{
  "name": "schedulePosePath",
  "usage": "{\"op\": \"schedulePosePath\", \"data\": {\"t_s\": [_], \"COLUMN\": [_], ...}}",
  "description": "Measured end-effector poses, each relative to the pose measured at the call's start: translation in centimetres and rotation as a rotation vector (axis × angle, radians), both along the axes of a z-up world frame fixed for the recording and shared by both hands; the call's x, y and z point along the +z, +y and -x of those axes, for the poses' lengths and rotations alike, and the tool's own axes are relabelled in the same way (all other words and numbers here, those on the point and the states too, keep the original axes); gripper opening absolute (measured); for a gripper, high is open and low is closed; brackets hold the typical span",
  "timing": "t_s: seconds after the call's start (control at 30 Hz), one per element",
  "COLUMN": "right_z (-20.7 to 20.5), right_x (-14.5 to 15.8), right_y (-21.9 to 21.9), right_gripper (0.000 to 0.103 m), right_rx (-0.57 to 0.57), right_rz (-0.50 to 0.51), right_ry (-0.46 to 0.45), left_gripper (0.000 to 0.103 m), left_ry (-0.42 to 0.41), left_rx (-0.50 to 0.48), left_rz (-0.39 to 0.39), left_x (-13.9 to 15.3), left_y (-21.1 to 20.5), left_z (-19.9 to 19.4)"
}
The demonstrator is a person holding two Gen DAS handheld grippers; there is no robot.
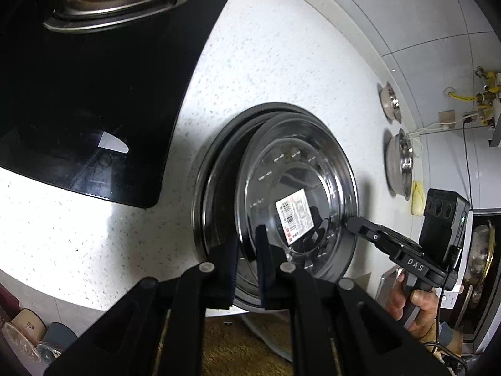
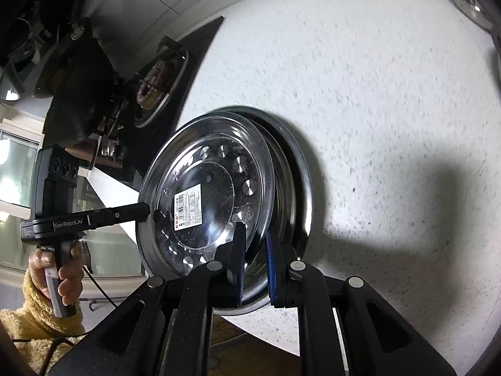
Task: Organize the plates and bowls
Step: 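Lift the small plate, lower it onto the plate stack, open both tools, then move both tools to the large steel bowl and close on its rim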
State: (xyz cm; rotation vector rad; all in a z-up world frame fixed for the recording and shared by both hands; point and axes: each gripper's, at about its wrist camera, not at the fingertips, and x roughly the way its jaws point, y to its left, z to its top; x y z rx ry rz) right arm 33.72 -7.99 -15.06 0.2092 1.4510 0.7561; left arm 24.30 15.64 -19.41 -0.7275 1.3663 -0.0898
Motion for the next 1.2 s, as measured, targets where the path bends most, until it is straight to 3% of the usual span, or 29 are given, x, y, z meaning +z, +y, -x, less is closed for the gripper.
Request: {"op": "schedulePosePath", "data": {"t_s": [0.17, 0.6, 0.7, 0.77, 0.83, 0.97, 1.2], "right_z": [0.4, 0.8, 0.8, 0.9, 1.2, 1.8, 2.8], "right_x": [-0.4, -0.7, -0.6, -0.4, -0.1, 0.5, 2.7], "right_y": [0.6, 0.7, 0.5, 0.4, 0.3, 0.2, -1.4], "right_gripper": [0.011, 0.013, 0.013, 0.014, 0.019, 0.033, 0.039], "right_rx": [0.008, 0.033, 0.035, 0.039, 0.05, 0.077, 0.103], "right_rz": [0.005, 0.01, 0.003, -0.001, -0.013, -0.017, -0.068], "right_ry": [-0.002, -0.007, -0.008, -0.014, -0.022, -0.046, -0.104], "left_gripper": [0.009, 0.012, 0.024, 0.039, 0.041, 0.047, 0.058], "left_ry": [0.024, -0.009, -0.04, -0.06, -0.086, -0.134, -0.27], "left_rx": [0.005, 0.018, 0.015, 0.011, 0.017, 0.081, 0.205], "left_rz": [-0.004, -0.034, -0.036, -0.094, -0.151, -0.161, -0.183], "left_x": [-1.4, -0.7, -0.1, 0.7, 1.5, 2.9, 6.2], "left_y": [-0.1, 0.0, 0.1, 0.1, 0.3, 1.2, 0.5], "left_z": [0.0, -0.2, 0.0, 0.2, 0.6, 1.5, 2.4]}}
